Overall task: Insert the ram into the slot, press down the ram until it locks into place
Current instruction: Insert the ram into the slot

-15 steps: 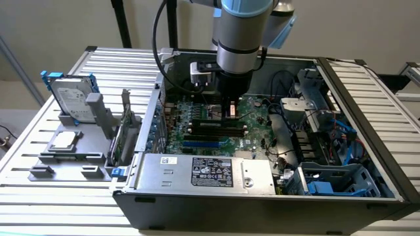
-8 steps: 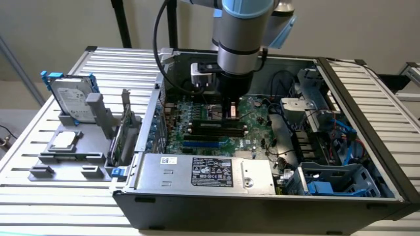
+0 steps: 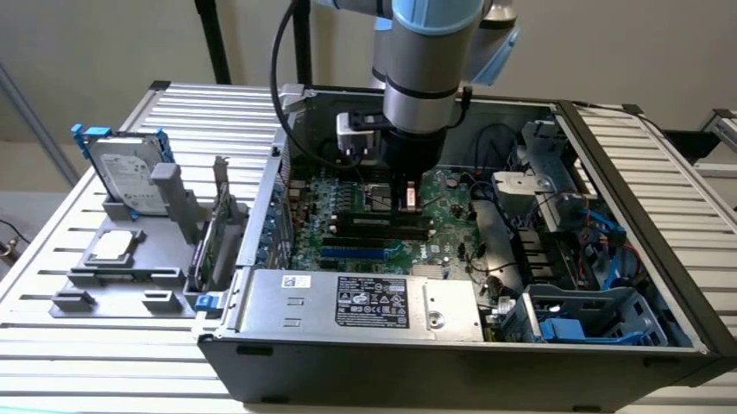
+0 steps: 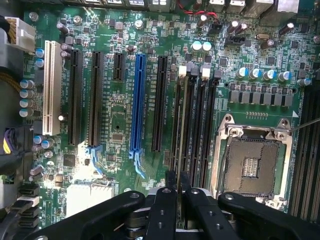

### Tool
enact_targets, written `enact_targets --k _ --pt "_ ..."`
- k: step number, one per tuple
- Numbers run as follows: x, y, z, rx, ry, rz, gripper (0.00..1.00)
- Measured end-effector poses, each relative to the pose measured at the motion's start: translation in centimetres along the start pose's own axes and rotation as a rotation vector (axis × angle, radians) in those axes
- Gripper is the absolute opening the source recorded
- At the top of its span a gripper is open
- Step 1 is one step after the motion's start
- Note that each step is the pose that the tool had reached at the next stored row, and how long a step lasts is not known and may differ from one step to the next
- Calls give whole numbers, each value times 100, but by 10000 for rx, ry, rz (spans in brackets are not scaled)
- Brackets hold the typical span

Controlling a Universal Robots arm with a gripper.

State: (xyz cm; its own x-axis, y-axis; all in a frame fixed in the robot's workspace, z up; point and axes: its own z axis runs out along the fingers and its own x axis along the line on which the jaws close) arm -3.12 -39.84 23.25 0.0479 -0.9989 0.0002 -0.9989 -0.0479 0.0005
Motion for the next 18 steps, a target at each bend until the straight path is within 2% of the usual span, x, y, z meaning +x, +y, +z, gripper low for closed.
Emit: enact_targets --k 18 --pt "1 17 35 -1 1 8 13"
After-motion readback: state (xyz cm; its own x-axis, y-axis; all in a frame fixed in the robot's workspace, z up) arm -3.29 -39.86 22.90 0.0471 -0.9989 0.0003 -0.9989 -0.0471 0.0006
